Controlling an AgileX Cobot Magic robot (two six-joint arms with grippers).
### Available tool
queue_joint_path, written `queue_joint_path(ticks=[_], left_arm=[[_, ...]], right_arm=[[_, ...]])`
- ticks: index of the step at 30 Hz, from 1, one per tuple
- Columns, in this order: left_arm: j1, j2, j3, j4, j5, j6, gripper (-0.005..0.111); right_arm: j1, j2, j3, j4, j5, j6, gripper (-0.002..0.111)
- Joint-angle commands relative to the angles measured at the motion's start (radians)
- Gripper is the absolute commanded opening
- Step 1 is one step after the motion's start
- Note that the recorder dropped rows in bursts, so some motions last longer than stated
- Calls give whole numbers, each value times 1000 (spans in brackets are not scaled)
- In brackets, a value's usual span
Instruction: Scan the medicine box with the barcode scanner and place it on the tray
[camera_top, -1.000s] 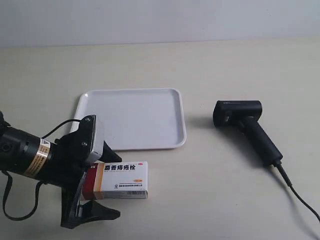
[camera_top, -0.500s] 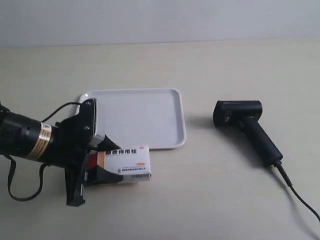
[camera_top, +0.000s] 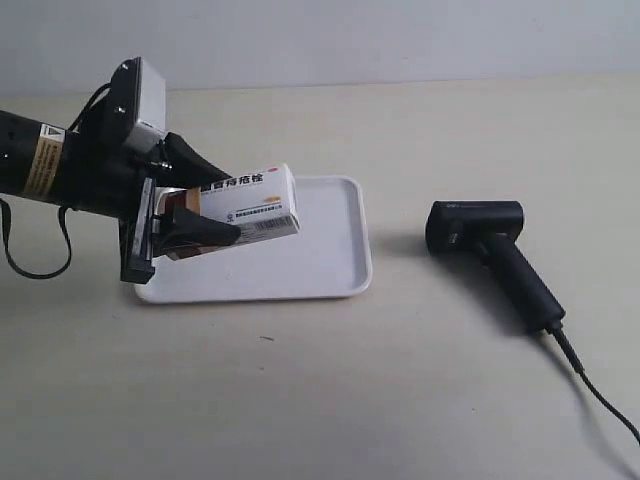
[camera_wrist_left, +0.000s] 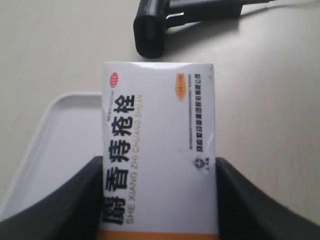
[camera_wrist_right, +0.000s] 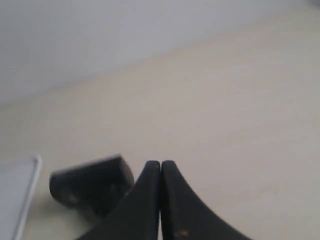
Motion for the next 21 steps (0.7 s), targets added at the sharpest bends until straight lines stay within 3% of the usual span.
queue_joint_path(ticks=[1,3,8,11,21], left_arm=[[7,50,-25,2,-17,0,0],[7,57,-29,2,-17,0,0],[7,58,-33,2,-15,0,0],[7,60,-36,2,-8,0,0],[7,60,-40,2,11,0,0]], right_arm=[[123,397,-118,-14,-24,-86,8],[164,556,-178,-17,-31,-107,20],[202,836,-322,-39,-29,-182,64],[202,939,-393,-39,16,-200,79],[202,1066,-505,-45,30,-225,81]])
